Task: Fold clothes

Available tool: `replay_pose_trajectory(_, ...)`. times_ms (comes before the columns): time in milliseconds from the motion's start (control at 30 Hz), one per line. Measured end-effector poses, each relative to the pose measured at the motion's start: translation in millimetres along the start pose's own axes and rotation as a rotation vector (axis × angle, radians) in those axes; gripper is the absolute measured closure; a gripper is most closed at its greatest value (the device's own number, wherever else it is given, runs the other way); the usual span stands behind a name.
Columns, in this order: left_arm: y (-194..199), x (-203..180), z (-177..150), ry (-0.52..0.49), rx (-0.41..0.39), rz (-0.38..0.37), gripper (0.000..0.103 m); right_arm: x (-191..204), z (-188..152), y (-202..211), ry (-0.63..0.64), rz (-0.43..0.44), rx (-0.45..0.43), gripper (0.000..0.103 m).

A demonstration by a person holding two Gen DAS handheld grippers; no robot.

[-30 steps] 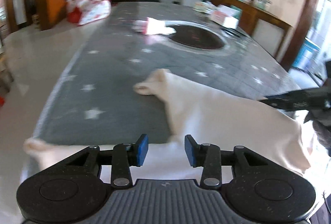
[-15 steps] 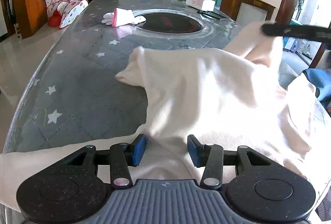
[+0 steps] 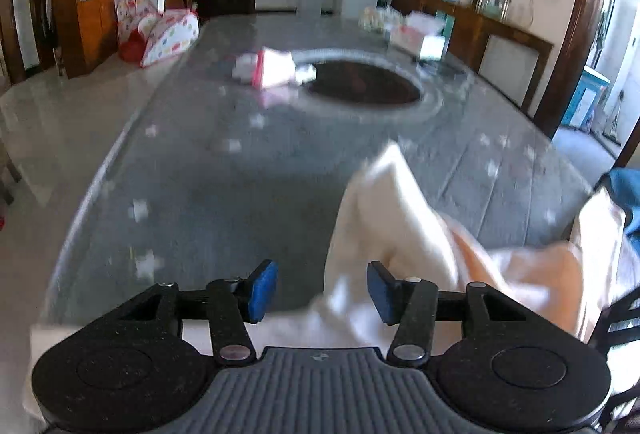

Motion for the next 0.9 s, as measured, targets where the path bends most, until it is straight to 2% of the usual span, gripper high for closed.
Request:
replay_pose_trajectory(167,1.5,-17.8,36.1,-0.047,-0.076,-0.015,0.038,-4.0,3.3,7.4,-0.03,0.011,0.0,0.082)
replay_pose_trajectory(233,-4.2,-25.9,46.8,-0.06,-0.084,-0.024,0.037,-5.6,4.6,10.2,-0.041,0.015,0.001,0.075)
replay_pose_trajectory(267,-8.5,-30.5,50.8,-0.068,-0.08,-0.034,0.037,-6.4,5.6,11.7,-0.048,0.018,0.001,0.068)
replay_pose_trajectory(367,-20.9,-43.3,62.2,-0.09,-0.07,-0.06,0.036,-10.9,9.6,17.3,-0.113,0.028,-0.014,0.06)
replay_pose_trajectory(567,-44.7,-51.1,72.2,-0.083,-0.045,-0.086,0.035,-29.6,5.3,13.0,-0.26,0.052,-0.003,0.061)
replay_pose_trajectory(667,-58.0,-47.2,67.6,-0.096,-0.023,-0.05,0.036,-15.6,9.6,10.6,-0.204,0.07,-0.013,0.063)
replay_pose_trajectory(767,-64.7,-33.6,59.0,-0.086,0.007,-0.032,0.039,-4.4,14.5,9.7,-0.147,0.056,-0.027,0.074)
replay_pose_trajectory(800,-65.3,-27.6,56.2,-0.081,0.015,-0.026,0.041,-4.5,15.3,8.5,-0.143,0.038,-0.027,0.076)
replay_pose_trajectory(867,-65.9,-14.2,50.7,-0.065,0.034,-0.016,0.043,-8.8,16.1,7.0,-0.15,0.009,-0.026,0.087)
replay_pose_trajectory(900,-66.0,-8.5,48.6,-0.061,0.041,-0.014,0.043,-11.3,16.6,6.5,-0.154,-0.006,-0.026,0.09)
Point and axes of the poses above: each gripper's, at about its wrist camera, not at the fingertips, and y roughly against the way its jaws point, x to its left, z to its top, the point moved 4 cm from there along -y, roughly the way its jaws point, and after that the axes turned 5 degrees about y, right-handed, at the moved point
